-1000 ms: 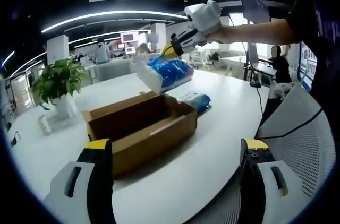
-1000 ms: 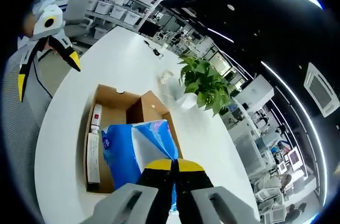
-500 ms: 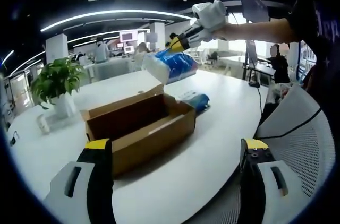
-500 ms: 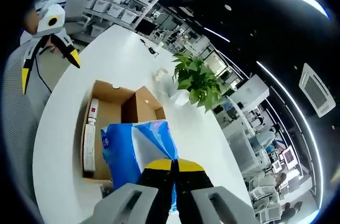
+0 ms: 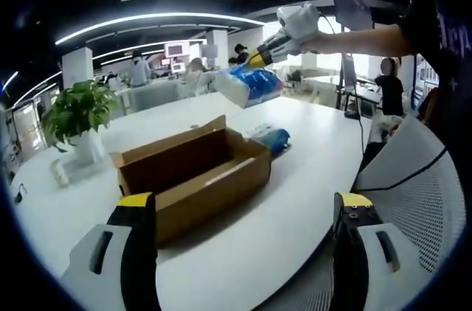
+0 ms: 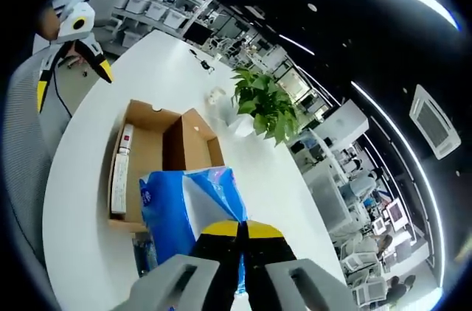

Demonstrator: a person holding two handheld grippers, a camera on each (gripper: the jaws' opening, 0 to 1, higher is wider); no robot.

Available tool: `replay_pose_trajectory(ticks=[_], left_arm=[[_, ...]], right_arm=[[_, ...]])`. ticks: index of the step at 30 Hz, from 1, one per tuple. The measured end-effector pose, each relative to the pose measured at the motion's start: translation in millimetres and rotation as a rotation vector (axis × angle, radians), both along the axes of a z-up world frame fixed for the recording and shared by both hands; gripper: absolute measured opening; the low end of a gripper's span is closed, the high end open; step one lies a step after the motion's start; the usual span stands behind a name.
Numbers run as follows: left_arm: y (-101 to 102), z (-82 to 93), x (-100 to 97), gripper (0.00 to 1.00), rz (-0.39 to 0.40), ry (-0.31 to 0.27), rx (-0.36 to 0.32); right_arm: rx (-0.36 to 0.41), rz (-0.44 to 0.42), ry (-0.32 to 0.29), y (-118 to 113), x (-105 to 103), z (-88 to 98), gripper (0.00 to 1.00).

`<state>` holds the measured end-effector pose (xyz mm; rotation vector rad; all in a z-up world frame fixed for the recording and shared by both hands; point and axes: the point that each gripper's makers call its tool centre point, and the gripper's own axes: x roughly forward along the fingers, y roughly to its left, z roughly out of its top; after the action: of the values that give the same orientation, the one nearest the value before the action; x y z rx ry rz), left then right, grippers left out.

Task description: Operate the shoe box by opening the lid, removing the specified soft item, and placing it in the target area until the item is outside and the box remains undamaged.

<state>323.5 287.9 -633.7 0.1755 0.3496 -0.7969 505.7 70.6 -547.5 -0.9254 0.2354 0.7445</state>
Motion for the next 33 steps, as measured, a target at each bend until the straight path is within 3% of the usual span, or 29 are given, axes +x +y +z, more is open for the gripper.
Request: replay_pose_trajectory(ticks=[33], left_arm=[[-3.9,-2.8,-3.7,0.99,-0.011,0.011,0.016]], right_arm=[[-0.076,-0.069,-0.002,-87.6,-6.6,-23.5,0.0]])
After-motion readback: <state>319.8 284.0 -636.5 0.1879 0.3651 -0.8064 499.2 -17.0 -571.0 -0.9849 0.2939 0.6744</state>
